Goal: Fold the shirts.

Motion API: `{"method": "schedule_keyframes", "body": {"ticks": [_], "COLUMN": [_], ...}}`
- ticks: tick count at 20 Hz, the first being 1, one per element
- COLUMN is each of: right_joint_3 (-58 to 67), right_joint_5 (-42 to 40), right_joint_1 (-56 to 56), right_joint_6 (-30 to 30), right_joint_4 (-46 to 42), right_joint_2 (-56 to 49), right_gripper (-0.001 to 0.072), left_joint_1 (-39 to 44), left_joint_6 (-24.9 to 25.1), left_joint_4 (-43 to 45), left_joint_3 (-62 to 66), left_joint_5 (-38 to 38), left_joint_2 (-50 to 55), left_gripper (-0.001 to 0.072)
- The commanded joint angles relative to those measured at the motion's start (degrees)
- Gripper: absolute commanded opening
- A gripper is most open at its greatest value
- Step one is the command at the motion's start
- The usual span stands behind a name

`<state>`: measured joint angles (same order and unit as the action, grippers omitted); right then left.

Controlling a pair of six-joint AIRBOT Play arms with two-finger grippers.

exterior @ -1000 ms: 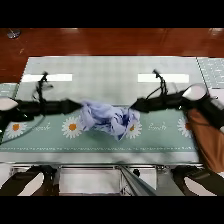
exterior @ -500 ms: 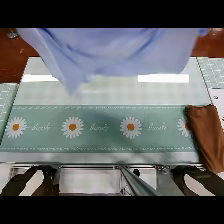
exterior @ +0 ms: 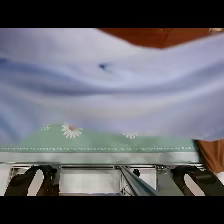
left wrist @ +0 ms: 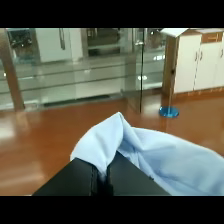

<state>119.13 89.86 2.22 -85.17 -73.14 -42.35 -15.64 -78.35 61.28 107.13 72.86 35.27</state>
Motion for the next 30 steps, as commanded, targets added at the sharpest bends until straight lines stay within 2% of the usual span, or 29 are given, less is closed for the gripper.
{"method": "schedule_keyframes", "body": {"ticks": [1,3,5,8,11,13,16,20,22,23,24,25,26,28,30], "right_joint_3": [-2.16,-9.33,-20.61,-40.61,-52.41,-52.43,-45.55,-29.79,-24.24,-22.82,-22.21,-21.94,-21.92,-21.94,-24.22], "right_joint_5": [8.55,11.3,10.43,-2.38,-16.39,-23.06,-30.4,-31.71,-31.32,-31.08,-30.45,-28.57,-25.0,-12.33,0.87], "right_joint_1": [-0.02,-0.02,-0.02,-0.02,-0.02,-0.02,-0.02,-0.04,-1.07,-2.19,-3.58,-5.7,-8.35,-13.62,-18.64], "right_joint_6": [-1.07,-1.2,-1.22,-2.43,-3.82,-3.69,-3.74,-3.96,-6.29,-6.27,-5.62,-3.45,-1.05,7.43,9.27], "right_joint_4": [-2.19,-2.19,-1.53,-2.32,-3.5,-1.88,-0.31,6.23,10.1,13.84,17.49,20.9,23.52,23.93,14.95], "right_joint_2": [2.12,2.1,2.1,1.55,-5.22,-13.42,-27.82,-45.68,-51.34,-52.98,-53.7,-53.77,-53.29,-52.28,-50.99], "right_gripper": [0.002,0.002,0.002,0.002,0.002,0.002,0.002,0.002,0.0024,0.0222,0.0564,0.0627,0.0627,0.0622,0.0621], "left_joint_1": [7.78,9.11,9.14,9.2,9.27,9.25,9.25,9.25,9.25,9.25,9.18,8.63,7.45,3.54,-1.31], "left_joint_6": [-2.6,-4.37,-4.94,-7.98,-8.33,-8.33,-8.33,-8.33,-8.33,-8.33,-8.28,-7.26,-6.27,-4.42,0.61], "left_joint_4": [11.58,11.3,10.73,10.75,8.46,6.05,3.17,-3.15,-5.77,-6.4,-5.99,-4.24,-1.64,4.9,7.63], "left_joint_3": [-2.16,-8.61,-19.28,-37.77,-51.91,-55.43,-53.09,-44.92,-41.05,-39.6,-38.18,-36.76,-35.12,-32.13,-33.83], "left_joint_5": [7.39,10.71,10.25,-0.22,-13.6,-20.9,-29.03,-28.7,-26.56,-25.4,-23.52,-20.74,-16.65,-4.09,8.68], "left_joint_2": [-2.71,-2.71,-2.73,-2.12,2.71,8.96,20.2,34.27,38.49,39.54,40.13,40.19,40.17,40.15,39.82], "left_gripper": [0.0041,0.0042,0.0042,0.0041,0.0041,0.0041,0.0041,0.0042,0.0043,0.0074,0.0283,0.0667,0.07,0.0699,0.07]}}
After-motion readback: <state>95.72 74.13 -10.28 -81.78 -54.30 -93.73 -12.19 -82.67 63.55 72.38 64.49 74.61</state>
